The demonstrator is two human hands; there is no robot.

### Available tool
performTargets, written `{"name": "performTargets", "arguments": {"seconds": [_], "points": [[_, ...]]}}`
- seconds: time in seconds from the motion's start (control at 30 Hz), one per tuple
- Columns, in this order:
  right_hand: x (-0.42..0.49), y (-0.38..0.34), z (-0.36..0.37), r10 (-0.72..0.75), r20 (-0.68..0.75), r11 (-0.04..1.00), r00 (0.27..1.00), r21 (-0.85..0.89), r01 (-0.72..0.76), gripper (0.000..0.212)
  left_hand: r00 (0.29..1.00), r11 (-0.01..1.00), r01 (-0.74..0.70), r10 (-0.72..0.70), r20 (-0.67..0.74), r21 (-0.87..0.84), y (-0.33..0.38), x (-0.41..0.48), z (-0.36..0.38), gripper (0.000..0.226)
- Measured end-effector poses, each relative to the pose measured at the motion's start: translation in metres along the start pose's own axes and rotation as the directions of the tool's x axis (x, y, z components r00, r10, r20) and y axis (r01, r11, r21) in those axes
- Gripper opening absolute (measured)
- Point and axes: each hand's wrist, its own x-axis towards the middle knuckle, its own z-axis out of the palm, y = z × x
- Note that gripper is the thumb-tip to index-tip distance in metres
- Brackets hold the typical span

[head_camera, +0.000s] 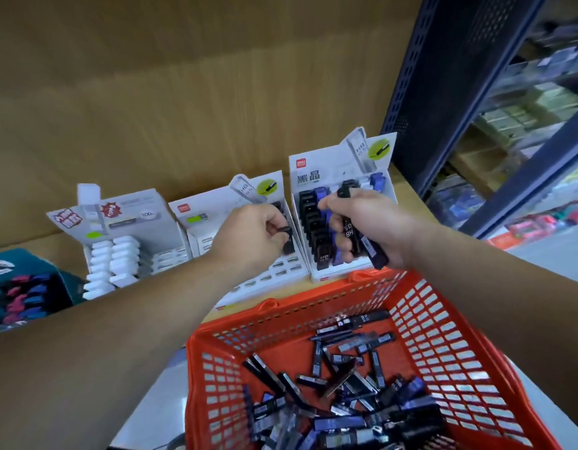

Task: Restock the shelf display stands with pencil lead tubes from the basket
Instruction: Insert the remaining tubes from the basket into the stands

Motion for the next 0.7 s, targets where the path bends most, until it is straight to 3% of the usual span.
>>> {"name": "performTargets", "arguments": {"seconds": [0.33,0.57,0.7], "points": [[0.014,0.01,-0.015,0.0,0.023,0.997,1.0,0.074,-0.002,0.018,0.999,0.998,0.007,-0.009,0.034,0.057,-0.005,0.006,0.006,0.011],[0.014,-0.001,-0.014,-0.042,0.065,0.992,0.997,0.125,0.033,0.021,0.98,0.938,-0.2,0.191,0.06,0.284,-0.012,0.004,0.013,0.007],[0.011,-0.004,-0.016,-0.055,0.017,0.972,0.998,0.229,0.049,0.028,0.978,0.909,-0.199,0.206,0.02,0.366,-0.003,0.008,0.013,0.02]]}}
